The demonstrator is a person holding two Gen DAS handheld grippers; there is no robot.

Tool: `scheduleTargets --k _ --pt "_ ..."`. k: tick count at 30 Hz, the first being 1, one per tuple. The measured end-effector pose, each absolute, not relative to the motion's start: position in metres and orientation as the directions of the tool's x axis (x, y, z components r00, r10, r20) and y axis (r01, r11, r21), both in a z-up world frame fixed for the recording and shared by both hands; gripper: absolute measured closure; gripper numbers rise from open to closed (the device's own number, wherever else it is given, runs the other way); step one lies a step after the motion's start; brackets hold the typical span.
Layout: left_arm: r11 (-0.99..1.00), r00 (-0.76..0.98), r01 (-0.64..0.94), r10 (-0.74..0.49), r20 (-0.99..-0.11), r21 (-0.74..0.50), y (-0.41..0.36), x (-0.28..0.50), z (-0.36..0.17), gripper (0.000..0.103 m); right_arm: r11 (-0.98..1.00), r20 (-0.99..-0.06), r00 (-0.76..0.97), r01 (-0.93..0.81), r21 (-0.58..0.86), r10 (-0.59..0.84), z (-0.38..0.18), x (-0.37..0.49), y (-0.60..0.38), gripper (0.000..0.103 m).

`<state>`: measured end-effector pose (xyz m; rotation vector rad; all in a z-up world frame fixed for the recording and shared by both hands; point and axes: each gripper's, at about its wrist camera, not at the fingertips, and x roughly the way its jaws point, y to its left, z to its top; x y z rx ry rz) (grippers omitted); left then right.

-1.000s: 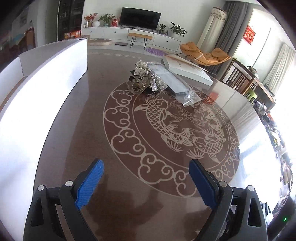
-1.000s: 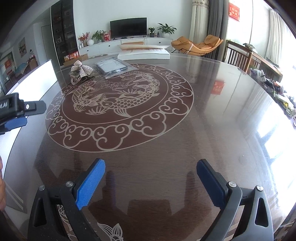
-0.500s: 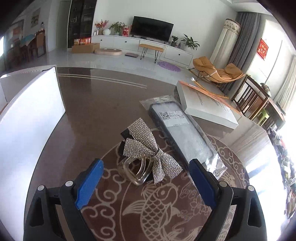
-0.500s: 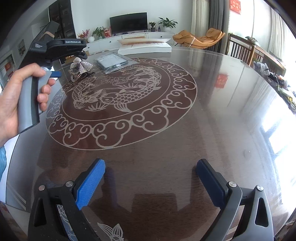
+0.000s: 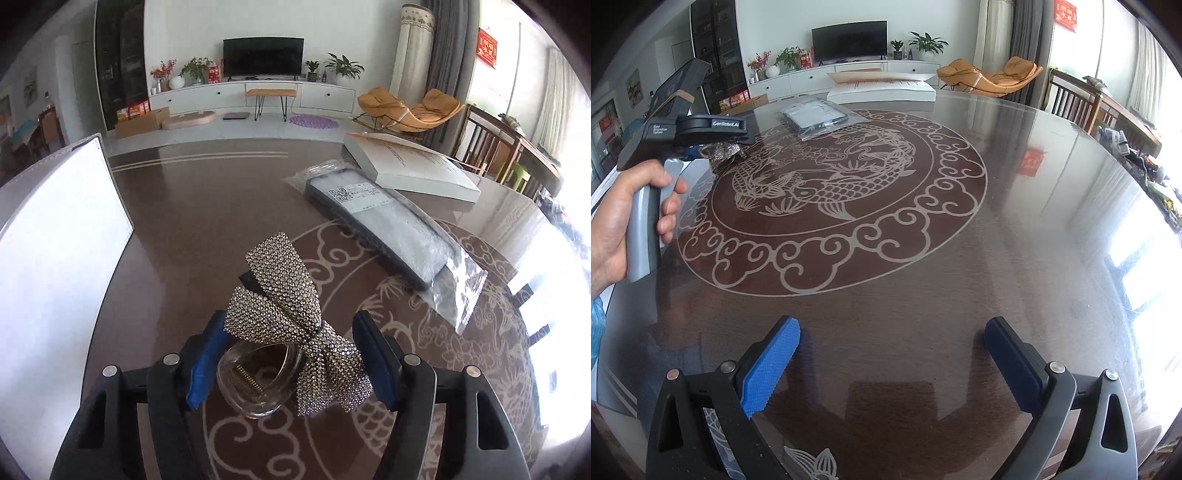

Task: Organize objects
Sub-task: 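Move the left tool down onto the silver rhinestone bow hair clip, then position the open left tool fingers around the bow clip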

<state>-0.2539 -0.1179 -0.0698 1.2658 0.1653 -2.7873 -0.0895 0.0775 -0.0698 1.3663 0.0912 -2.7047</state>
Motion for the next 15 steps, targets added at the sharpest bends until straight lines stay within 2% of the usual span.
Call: scheduleTargets --k 4,7,10,12,15 --pt "-0.993 -0.649 0.029 0.065 -0.758 -0.111 -0.115 -0.214 -0.069 0.037 -0.993 -0.801 -0.593 0.121 0.01 -0.08 -0.069 -0.089 0.079 0.002" --pt "-0.998 -0.638 -0.015 0.054 -0.768 -0.058 -0.102 -0.191 -0.069 0.033 -0.993 -0.8 -0.594 0.12 0.015 -0.084 -0.069 -0.089 0.08 0.002" --pt "-0.999 -0.611 -0.042 0.024 -0.791 0.002 -0.094 -0.181 -0.072 0.02 -0.993 -0.8 -0.594 0.12 0.018 -0.086 -0.069 -0.089 0.08 0.002" --pt "-0.998 -0.612 -0.031 -0.02 -0.791 0.049 -0.095 -0.175 -0.073 0.019 -0.992 -0.799 -0.595 0.12 0.022 -0.09 -0.069 -0.089 0.08 0.002" --pt "-0.999 -0.599 -0.007 -0.03 -0.801 0.042 -0.098 -0.173 -0.075 0.018 -0.992 -0.798 -0.596 0.12 0.025 -0.093 -0.069 -0.09 0.081 0.002"
